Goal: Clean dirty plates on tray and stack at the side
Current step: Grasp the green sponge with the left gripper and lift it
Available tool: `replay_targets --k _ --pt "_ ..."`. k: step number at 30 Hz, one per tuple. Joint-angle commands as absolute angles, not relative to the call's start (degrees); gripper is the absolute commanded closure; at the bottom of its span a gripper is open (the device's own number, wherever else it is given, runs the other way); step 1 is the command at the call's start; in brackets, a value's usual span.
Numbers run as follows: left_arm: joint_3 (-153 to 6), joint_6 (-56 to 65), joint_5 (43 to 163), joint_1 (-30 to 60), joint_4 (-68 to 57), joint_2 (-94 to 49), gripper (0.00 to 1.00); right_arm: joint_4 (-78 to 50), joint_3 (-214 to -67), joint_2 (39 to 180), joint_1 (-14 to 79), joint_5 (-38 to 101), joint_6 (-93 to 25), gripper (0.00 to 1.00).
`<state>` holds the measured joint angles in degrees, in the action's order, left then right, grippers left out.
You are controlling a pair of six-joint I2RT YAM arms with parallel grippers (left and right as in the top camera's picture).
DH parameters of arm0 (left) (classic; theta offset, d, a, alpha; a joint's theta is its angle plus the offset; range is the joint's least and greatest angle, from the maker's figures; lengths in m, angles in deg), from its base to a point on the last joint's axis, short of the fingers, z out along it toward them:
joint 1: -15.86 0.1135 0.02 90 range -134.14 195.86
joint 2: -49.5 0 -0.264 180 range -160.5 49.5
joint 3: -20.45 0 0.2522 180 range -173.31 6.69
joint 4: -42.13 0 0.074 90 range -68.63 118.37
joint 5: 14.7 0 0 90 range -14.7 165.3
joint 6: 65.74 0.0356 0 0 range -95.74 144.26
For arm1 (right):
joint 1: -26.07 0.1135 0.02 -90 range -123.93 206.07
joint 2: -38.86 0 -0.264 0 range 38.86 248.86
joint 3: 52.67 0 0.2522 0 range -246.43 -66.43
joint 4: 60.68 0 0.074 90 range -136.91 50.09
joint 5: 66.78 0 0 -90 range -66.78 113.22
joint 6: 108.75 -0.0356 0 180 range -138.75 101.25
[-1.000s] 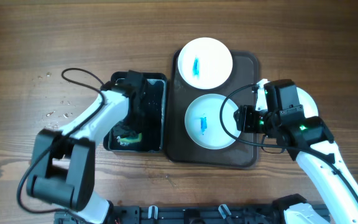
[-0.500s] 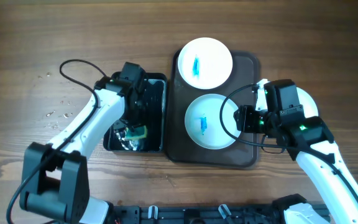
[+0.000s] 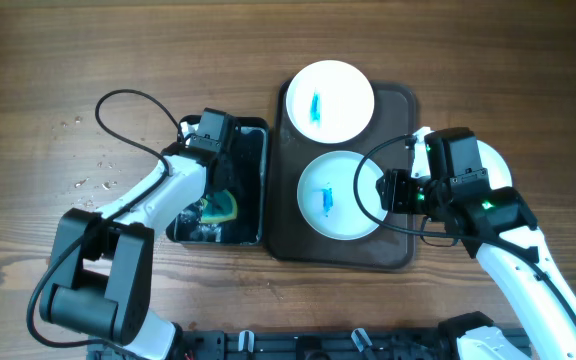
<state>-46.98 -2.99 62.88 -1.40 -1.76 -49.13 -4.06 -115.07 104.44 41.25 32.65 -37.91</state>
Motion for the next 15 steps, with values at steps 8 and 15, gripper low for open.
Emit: replay_targets --k 8,15 --pt "-52.2 -3.0 66.7 -1.6 -14.2 -44.2 0.1 -3.5 -116.0 104.8 41.4 33.4 -36.9 0.45" --pt "-49.1 -3.2 70.4 -1.7 -17.0 -44.7 0.41 -2.9 -116.0 104.8 41.4 33.4 -36.9 0.45"
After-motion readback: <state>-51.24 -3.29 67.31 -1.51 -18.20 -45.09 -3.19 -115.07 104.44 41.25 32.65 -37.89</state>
